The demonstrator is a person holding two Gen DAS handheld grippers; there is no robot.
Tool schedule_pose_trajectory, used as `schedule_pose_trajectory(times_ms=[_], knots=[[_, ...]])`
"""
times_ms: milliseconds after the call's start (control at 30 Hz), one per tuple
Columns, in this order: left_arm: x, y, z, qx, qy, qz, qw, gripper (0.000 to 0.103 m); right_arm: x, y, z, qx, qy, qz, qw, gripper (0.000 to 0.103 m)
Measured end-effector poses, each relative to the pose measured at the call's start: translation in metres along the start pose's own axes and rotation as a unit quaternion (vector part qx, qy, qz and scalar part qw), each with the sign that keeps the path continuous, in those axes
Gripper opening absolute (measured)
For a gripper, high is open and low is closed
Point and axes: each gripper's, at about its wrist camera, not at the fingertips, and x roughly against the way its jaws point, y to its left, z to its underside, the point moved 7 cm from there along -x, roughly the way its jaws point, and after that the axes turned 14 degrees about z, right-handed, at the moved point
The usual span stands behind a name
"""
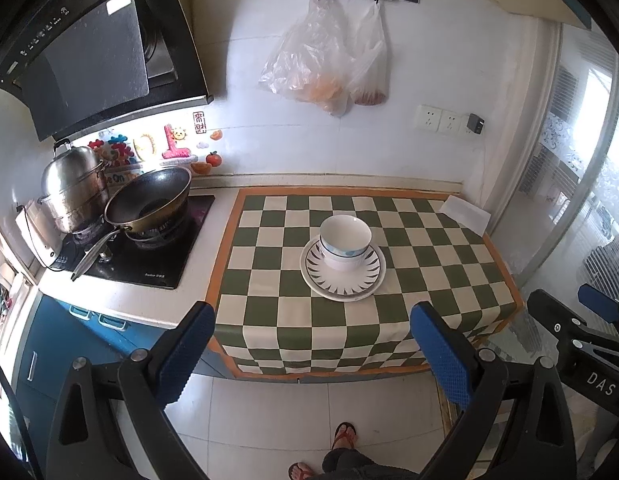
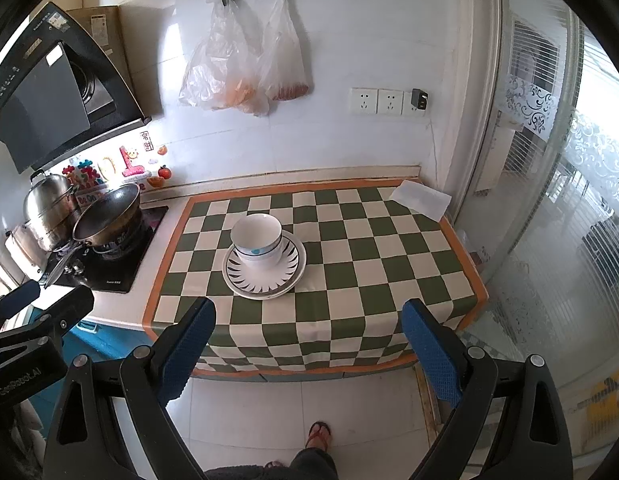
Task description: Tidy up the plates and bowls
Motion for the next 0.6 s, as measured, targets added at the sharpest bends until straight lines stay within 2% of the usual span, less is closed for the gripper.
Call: schedule_pose_trajectory(times_ms=[600], knots=[[-0.0043,-0.0005,-0.0006,-0.004,0.003,0.0,1.0,0.1,-0.0062,0.0003,0.0035,0.003,0.006,0.0,1.0,0.096]])
